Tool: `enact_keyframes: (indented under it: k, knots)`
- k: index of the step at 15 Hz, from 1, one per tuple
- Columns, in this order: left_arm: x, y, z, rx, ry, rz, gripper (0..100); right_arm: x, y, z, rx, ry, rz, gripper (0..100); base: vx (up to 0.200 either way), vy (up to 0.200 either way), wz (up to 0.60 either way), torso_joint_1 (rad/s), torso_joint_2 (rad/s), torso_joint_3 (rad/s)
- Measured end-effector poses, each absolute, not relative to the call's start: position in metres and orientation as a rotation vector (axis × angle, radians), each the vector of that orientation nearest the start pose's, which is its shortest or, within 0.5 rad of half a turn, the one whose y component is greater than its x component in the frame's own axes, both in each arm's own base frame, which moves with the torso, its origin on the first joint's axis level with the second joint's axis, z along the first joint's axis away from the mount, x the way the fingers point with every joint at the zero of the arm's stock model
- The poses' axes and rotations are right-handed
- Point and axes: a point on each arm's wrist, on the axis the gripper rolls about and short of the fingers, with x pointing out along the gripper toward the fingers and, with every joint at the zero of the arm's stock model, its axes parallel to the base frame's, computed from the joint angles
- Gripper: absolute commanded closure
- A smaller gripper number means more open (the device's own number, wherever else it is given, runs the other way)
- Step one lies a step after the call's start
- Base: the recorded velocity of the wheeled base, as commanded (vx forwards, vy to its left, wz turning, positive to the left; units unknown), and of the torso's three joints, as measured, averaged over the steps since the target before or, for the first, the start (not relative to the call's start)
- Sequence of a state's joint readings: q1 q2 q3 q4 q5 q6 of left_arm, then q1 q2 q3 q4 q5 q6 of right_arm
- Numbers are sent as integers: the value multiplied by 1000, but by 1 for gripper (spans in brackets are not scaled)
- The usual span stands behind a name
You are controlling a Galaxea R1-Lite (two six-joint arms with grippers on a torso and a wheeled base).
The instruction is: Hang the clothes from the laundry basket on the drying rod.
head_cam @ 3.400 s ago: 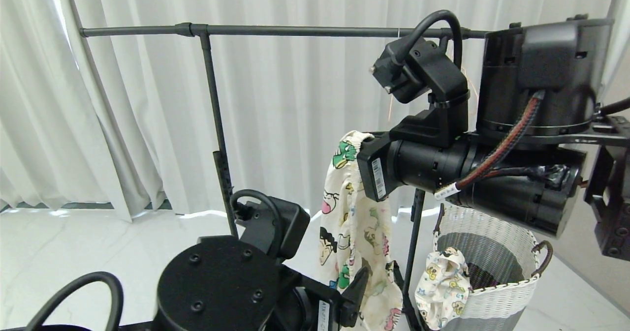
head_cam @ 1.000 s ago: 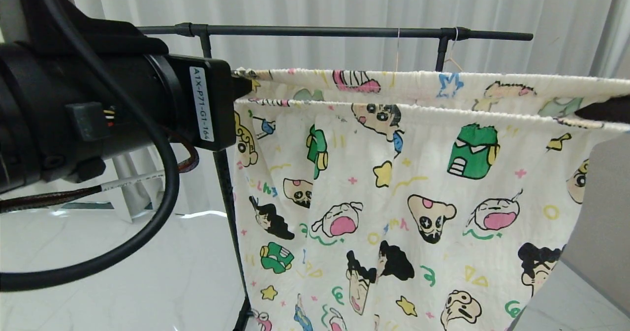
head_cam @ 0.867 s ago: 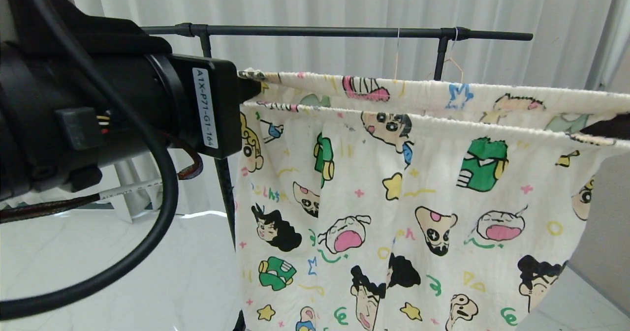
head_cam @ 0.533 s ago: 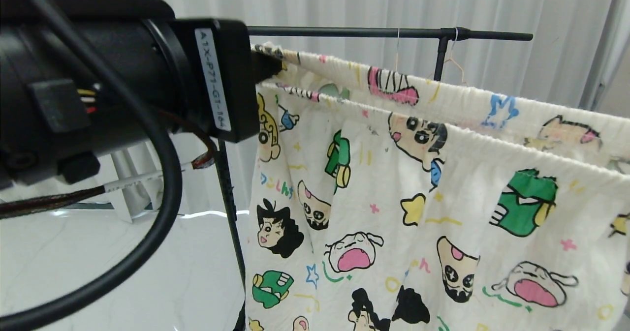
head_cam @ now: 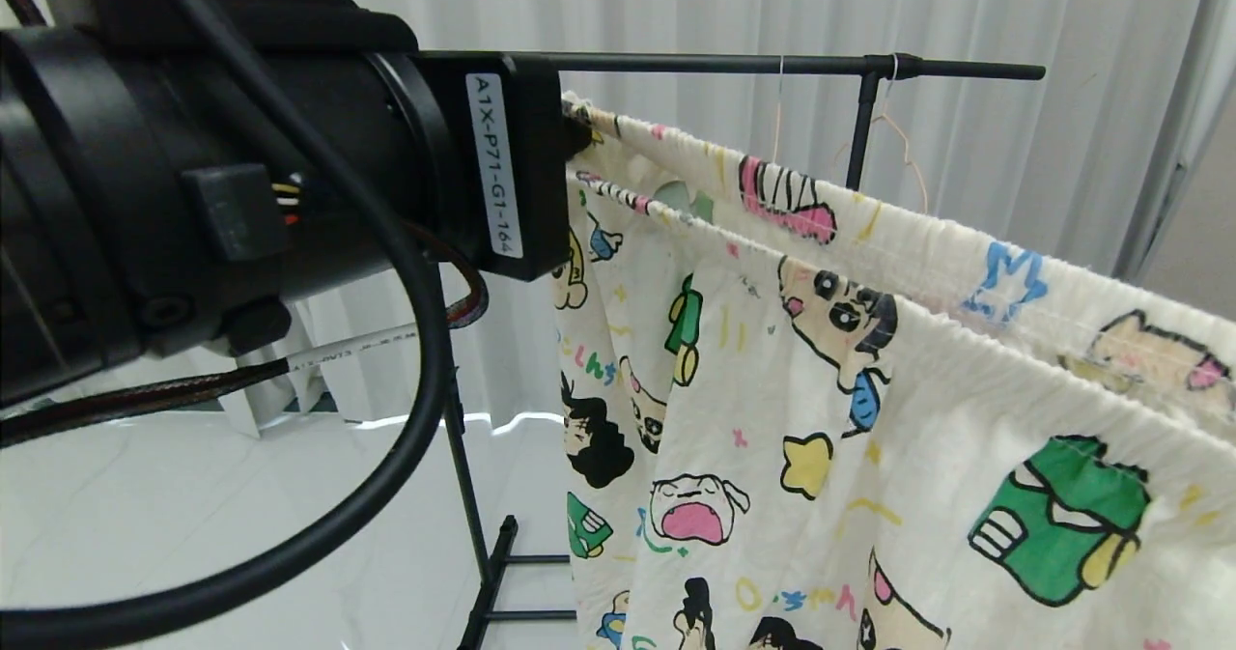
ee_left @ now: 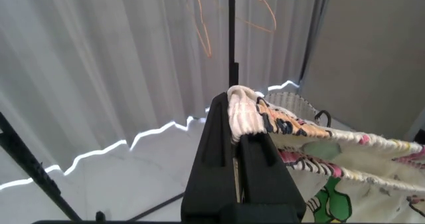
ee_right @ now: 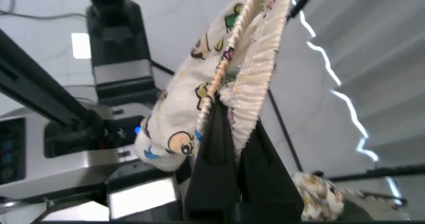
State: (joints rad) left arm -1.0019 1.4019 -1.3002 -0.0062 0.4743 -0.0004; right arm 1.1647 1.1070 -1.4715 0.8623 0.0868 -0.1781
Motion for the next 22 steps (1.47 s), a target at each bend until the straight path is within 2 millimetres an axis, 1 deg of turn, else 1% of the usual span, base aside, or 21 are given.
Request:
enact_keyframes:
  k: [2,4,7,9,12,15,16,18,22]
  knots:
    - [127,-180,332,147,180,-523,100,38,84,349,-482,367,1119,100,0,0,0,0,0,0]
    - [116,-163,324,188,312,-511,100,42,86,347,-519,365,993,100,0,0,0,0,0,0]
    - [87,-143,325,113,447,-545,100,58,101,354,-468,306,878,100,0,0,0,0,0,0]
    - [66,-136,326,54,508,-606,100,73,119,363,-390,216,837,100,0,0,0,0,0,0]
    - [35,-132,328,-44,605,-729,100,96,153,376,-274,63,810,100,0,0,0,0,0,0]
    - [9,-126,332,-65,668,-886,100,114,185,380,-221,-48,823,100,0,0,0,0,0,0]
    - [2,-125,334,-78,682,-929,100,118,191,377,-227,-46,833,100,0,0,0,0,0,0]
    - [-5,-122,339,-94,690,-984,100,123,200,371,-242,-32,839,100,0,0,0,0,0,0]
    - [-5,-121,339,-95,687,-985,100,126,205,367,-253,-18,839,100,0,0,0,0,0,0]
